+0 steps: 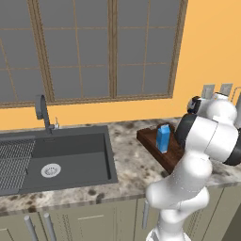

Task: Take out the milk from the fridge and place it on the tray on the counter. Then take the sugar cube near the tray and place it in the tray.

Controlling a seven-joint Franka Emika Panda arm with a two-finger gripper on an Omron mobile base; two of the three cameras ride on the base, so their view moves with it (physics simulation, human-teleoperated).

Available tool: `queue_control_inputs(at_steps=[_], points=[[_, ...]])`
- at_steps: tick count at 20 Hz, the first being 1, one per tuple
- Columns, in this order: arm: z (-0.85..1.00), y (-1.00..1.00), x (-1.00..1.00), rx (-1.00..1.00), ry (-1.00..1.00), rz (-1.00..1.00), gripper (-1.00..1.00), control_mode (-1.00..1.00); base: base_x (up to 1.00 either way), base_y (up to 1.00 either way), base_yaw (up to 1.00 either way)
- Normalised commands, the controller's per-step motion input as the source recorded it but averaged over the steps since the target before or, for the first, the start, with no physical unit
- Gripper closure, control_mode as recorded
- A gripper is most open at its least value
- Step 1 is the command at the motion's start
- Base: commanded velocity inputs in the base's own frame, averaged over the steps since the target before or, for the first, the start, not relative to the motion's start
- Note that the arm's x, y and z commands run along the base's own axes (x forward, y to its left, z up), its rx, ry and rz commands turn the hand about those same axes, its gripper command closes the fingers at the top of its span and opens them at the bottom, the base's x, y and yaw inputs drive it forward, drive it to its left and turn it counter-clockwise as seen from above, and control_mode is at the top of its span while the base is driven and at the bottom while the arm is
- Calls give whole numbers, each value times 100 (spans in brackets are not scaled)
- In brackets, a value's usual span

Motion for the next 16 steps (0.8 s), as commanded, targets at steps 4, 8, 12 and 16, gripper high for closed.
queue_control_inputs(at_steps=[4,8,12,16], points=[[2,27,-1,-2,0,-4,100,-100,0,0,0],[-22,13,0,-1,0,0,100,-100,0,0,0],[-17,24,2,0,0,0,100,-100,0,0,0],[-2,7,17,0,0,0,100,-100,0,0,0]])
